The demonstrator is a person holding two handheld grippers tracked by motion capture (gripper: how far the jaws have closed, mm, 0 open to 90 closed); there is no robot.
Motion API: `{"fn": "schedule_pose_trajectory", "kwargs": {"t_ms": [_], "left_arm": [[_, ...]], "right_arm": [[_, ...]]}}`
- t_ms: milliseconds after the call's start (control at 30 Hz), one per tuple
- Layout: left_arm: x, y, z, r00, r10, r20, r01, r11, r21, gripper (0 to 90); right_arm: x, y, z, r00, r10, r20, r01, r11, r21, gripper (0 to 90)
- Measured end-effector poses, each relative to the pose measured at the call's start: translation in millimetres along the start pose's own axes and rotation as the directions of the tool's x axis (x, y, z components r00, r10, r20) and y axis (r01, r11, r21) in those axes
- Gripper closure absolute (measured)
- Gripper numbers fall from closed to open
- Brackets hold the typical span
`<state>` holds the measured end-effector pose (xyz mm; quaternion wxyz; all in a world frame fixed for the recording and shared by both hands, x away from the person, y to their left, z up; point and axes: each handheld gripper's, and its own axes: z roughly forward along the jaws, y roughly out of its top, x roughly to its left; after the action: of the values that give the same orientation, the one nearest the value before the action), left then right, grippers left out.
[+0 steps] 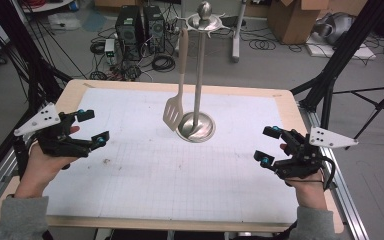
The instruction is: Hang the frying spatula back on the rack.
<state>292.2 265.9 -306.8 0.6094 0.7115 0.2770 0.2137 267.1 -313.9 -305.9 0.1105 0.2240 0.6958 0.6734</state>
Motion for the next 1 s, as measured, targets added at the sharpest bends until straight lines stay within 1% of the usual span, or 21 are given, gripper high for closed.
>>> {"fn": "schedule_pose_trajectory", "kwargs": {"t_ms": [133,200,233,300,400,467,567,600,633,700,733,833,867,900,933,1000], "left_arm": [[0.6,-1.3,-6.9,0.9998,0.007,-0.017,-0.007,1.0,-0.004,9.7],[0.9,-2.2,-10.8,0.9997,0.007,-0.025,-0.007,0.9999,-0.008,9.7],[1.3,-2.7,-12.7,0.9993,0.016,-0.033,-0.017,0.9998,-0.005,9.7],[1.9,-5.2,-16.0,0.9985,0.026,-0.048,-0.026,0.9997,-0.002,9.7],[4.4,-10.1,-20.3,0.9972,0.03,-0.069,-0.029,0.9995,0.008,9.7],[6.2,-13.1,-23.7,0.9962,0.029,-0.082,-0.028,0.9996,0.009,9.7],[9.5,-18.0,-30.3,0.9945,0.025,-0.102,-0.025,0.9997,0.006,9.7],[11.2,-19.4,-32.3,0.9934,0.019,-0.113,-0.019,0.9998,0.006,9.7],[13.0,-20.5,-34.3,0.9923,0.015,-0.123,-0.015,0.9999,0.005,9.7],[15.4,-22.5,-37.6,0.9899,0.018,-0.14,-0.02,0.9997,-0.011,9.7],[16.5,-23.4,-38.6,0.9894,0.015,-0.144,-0.017,0.9998,-0.014,9.7],[18.7,-26.5,-39.9,0.9881,0.005,-0.154,-0.007,0.9999,-0.013,9.7],[19.5,-27.5,-39.7,0.988,0.004,-0.155,-0.005,1.0,-0.005,9.7],[19.9,-28.7,-39.3,0.9865,-0.001,-0.164,0.001,1.0,0.005,9.7],[20.3,-30.3,-38.9,0.9846,0.002,-0.175,0.0,1.0,0.009,9.7],[21.7,-33.5,-38.7,0.9836,-0.003,-0.18,0.005,0.9999,0.01,9.7]], "right_arm": [[-0.2,-0.3,-0.9,1.0,0.009,0.0,-0.009,1.0,0.0,10.1],[-1.2,-0.5,-1.1,1.0,0.001,0.006,-0.001,1.0,-0.003,10.1],[-1.4,-0.8,-1.4,1.0,0.003,0.004,-0.003,1.0,0.0,10.1],[-2.4,-1.5,-1.8,0.9999,0.0,0.012,0.001,1.0,-0.002,10.1],[-4.4,-3.6,-4.1,0.9995,0.004,0.031,-0.004,1.0,-0.001,10.1],[-5.7,-5.3,-6.7,0.999,0.014,0.043,-0.014,1.0,0.002,10.1],[-9.0,-7.7,-10.0,0.9979,0.011,0.064,-0.011,1.0,-0.007,10.1],[-9.1,-8.3,-11.3,0.9974,0.023,0.068,-0.023,1.0,-0.006,10.1],[-10.2,-9.2,-12.0,0.9969,0.02,0.076,-0.02,1.0,-0.003,10.1],[-11.5,-11.2,-13.1,0.996,0.021,0.087,-0.021,1.0,-0.001,10.1],[-12.1,-12.4,-13.5,0.9956,0.022,0.092,-0.022,1.0,0.003,10.1],[-14.3,-16.5,-14.4,0.9934,0.022,0.112,-0.023,1.0,0.009,10.1],[-15.3,-17.9,-14.4,0.9925,0.016,0.121,-0.018,1.0,0.01,10.2],[-15.6,-18.8,-14.7,0.9914,0.018,0.129,-0.02,1.0,0.009,10.1],[-16.3,-20.0,-15.0,0.9909,0.014,0.134,-0.015,1.0,0.008,10.2],[-16.1,-21.7,-15.2,0.9892,0.021,0.145,-0.022,1.0,0.005,10.1]]}}
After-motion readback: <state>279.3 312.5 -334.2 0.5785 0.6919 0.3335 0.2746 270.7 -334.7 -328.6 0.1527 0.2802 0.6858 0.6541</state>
